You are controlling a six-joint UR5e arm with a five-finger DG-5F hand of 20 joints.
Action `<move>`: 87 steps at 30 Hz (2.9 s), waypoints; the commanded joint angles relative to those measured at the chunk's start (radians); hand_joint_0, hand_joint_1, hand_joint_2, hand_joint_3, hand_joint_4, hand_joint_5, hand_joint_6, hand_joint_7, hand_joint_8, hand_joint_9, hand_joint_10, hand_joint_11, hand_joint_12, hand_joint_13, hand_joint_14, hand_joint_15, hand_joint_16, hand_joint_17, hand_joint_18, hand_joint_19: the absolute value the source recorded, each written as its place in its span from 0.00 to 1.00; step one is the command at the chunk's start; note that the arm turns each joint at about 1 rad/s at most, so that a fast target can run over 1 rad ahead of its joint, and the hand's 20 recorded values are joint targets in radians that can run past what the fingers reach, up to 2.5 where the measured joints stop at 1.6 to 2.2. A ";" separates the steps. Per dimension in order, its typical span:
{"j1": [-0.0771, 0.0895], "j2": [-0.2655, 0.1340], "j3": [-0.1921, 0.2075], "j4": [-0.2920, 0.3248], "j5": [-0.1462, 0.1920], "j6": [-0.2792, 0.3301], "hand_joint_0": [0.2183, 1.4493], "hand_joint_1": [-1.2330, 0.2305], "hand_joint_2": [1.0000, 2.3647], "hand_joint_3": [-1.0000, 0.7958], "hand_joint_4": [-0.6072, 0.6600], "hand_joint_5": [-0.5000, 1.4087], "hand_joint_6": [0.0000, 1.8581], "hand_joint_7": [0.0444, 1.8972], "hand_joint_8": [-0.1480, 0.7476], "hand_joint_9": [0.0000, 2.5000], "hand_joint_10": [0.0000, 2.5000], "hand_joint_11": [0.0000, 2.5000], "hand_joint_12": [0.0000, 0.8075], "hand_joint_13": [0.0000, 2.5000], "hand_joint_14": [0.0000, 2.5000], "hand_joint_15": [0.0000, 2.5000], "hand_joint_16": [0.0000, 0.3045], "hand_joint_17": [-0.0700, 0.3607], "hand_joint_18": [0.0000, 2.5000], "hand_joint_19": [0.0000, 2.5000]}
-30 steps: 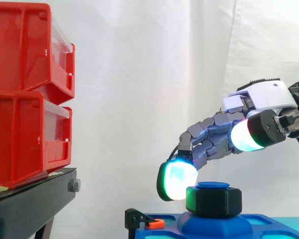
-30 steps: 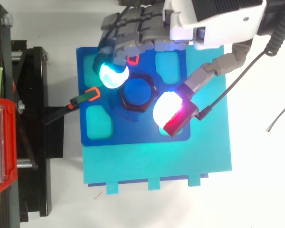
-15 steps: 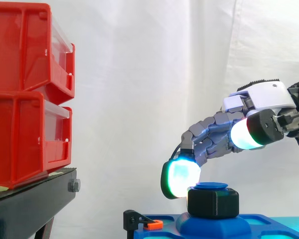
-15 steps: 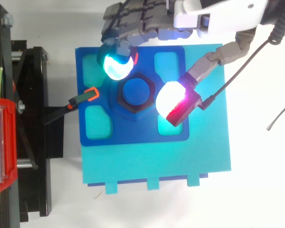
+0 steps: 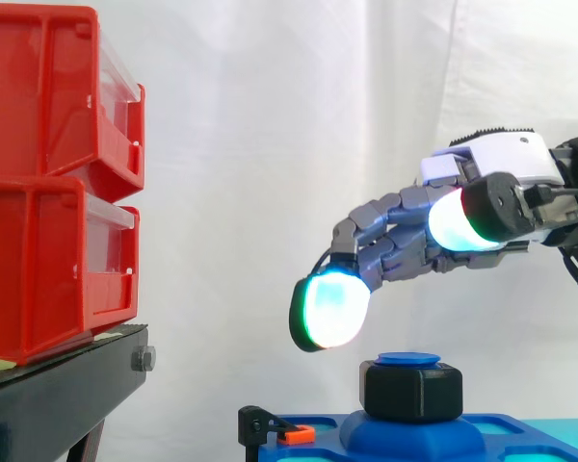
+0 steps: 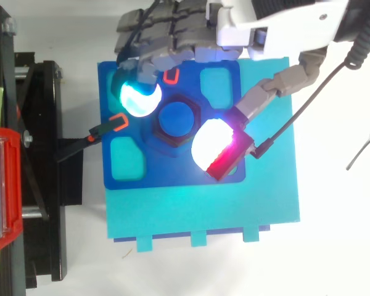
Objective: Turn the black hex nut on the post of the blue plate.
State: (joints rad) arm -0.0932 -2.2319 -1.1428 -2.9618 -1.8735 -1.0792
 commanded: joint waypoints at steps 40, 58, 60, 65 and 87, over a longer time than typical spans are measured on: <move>0.138 0.000 0.005 -0.072 0.192 -0.002 0.22 0.61 0.00 0.28 0.66 0.17 0.27 0.45 0.48 0.16 0.00 0.02 0.47 0.10 0.00 0.00 0.18 0.44 0.01 0.02; 0.124 0.000 0.005 -0.109 0.186 -0.001 0.22 0.61 0.00 0.28 0.65 0.17 0.27 0.45 0.48 0.16 0.00 0.02 0.47 0.10 0.00 0.00 0.18 0.44 0.01 0.03; 0.124 0.000 0.005 -0.108 0.185 -0.001 0.22 0.61 0.00 0.28 0.65 0.17 0.27 0.45 0.48 0.16 0.00 0.02 0.47 0.10 0.00 0.00 0.18 0.44 0.01 0.03; 0.116 0.000 0.003 -0.105 0.175 -0.008 0.22 0.61 0.00 0.28 0.66 0.17 0.27 0.45 0.48 0.16 0.00 0.02 0.47 0.10 0.00 0.00 0.18 0.44 0.01 0.03; 0.095 0.000 -0.043 -0.023 0.145 -0.053 0.22 0.61 0.00 0.28 0.65 0.17 0.27 0.45 0.48 0.16 0.00 0.02 0.47 0.10 0.00 0.00 0.18 0.44 0.01 0.03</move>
State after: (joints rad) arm 0.0036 -2.2321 -1.1834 -2.9941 -1.7217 -1.1322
